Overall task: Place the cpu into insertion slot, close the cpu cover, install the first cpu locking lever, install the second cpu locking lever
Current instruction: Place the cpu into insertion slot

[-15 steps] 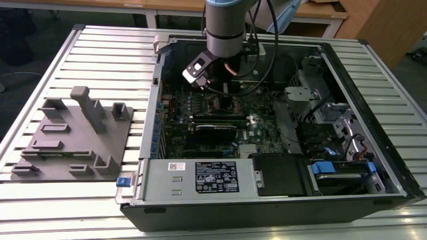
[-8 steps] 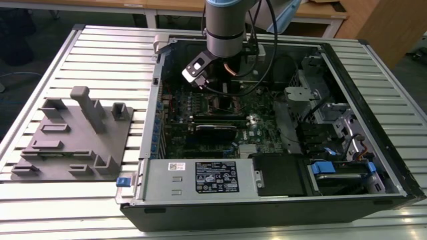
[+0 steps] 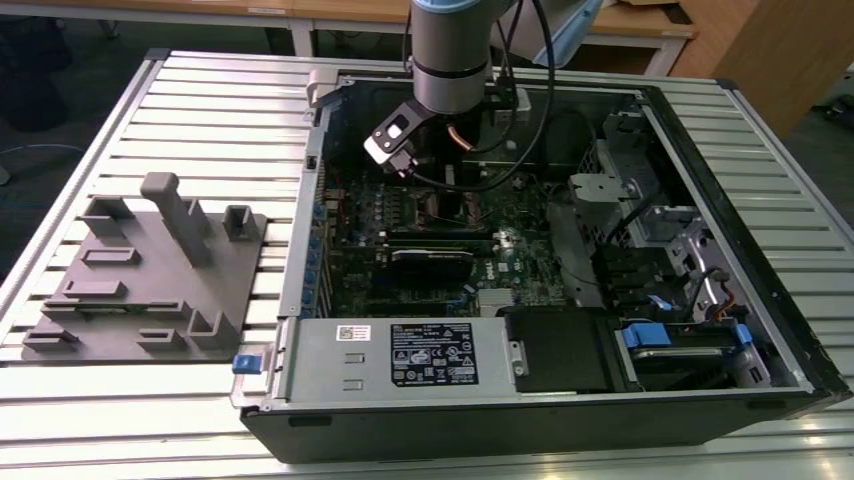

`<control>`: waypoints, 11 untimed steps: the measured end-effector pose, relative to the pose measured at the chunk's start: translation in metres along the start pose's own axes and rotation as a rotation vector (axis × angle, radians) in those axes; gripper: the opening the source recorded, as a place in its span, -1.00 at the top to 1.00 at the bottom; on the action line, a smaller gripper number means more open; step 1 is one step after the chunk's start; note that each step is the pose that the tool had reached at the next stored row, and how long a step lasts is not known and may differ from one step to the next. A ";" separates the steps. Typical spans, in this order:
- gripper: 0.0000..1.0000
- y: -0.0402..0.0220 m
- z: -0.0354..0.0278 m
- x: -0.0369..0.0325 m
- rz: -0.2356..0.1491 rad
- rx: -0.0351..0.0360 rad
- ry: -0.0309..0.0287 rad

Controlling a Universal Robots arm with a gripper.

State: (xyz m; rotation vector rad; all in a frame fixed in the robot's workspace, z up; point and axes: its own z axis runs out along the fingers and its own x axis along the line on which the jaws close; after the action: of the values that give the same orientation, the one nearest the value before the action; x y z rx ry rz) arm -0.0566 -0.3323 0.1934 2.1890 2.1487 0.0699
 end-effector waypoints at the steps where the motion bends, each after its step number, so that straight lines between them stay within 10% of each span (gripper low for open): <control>1: -0.08 0.0000 0.0000 0.0000 0.000 0.0000 0.0001; 11: -0.08 0.0006 0.0017 0.0001 0.001 0.0003 -0.0005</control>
State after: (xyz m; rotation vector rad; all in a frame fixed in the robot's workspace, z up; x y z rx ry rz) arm -0.0559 -0.3323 0.1918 2.1900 2.1476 0.0691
